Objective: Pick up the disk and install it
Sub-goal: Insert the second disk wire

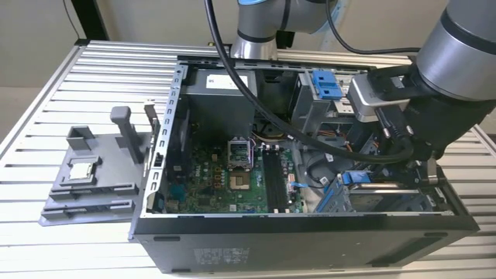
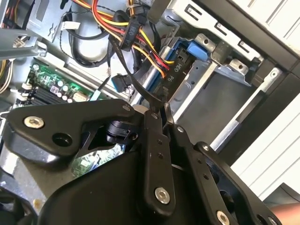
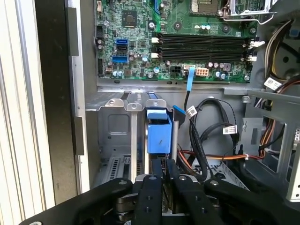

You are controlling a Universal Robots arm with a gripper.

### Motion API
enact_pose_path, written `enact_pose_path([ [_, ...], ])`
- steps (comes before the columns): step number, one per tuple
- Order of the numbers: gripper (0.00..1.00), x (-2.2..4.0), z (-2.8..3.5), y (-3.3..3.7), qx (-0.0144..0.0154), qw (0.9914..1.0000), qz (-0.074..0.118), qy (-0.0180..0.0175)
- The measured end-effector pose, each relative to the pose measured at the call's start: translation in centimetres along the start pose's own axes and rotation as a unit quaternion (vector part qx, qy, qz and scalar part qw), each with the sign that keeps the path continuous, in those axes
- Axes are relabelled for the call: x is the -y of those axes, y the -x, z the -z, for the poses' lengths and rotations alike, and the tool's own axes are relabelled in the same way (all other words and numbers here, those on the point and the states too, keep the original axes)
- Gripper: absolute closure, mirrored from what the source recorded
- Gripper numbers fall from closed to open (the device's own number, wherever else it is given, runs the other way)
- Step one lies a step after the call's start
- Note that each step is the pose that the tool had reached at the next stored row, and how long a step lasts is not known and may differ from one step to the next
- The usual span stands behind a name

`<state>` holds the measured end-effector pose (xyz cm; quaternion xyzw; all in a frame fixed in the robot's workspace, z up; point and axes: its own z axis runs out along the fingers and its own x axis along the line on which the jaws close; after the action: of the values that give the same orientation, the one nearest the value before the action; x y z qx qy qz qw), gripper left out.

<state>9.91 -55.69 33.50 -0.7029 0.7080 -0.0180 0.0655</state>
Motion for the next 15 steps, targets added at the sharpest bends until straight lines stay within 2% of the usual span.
enact_pose_path([
  [6,1.0,-0.03,-0.47,0.0,-0.0008,0.99997,-0.007,-0.0005],
  [9,1.0,-0.01,-0.68,-0.02,-0.0021,0.99995,-0.009,-0.0006],
  [15,1.0,-0.02,-0.76,-0.02,-0.0015,0.99995,-0.01,-0.0007],
])
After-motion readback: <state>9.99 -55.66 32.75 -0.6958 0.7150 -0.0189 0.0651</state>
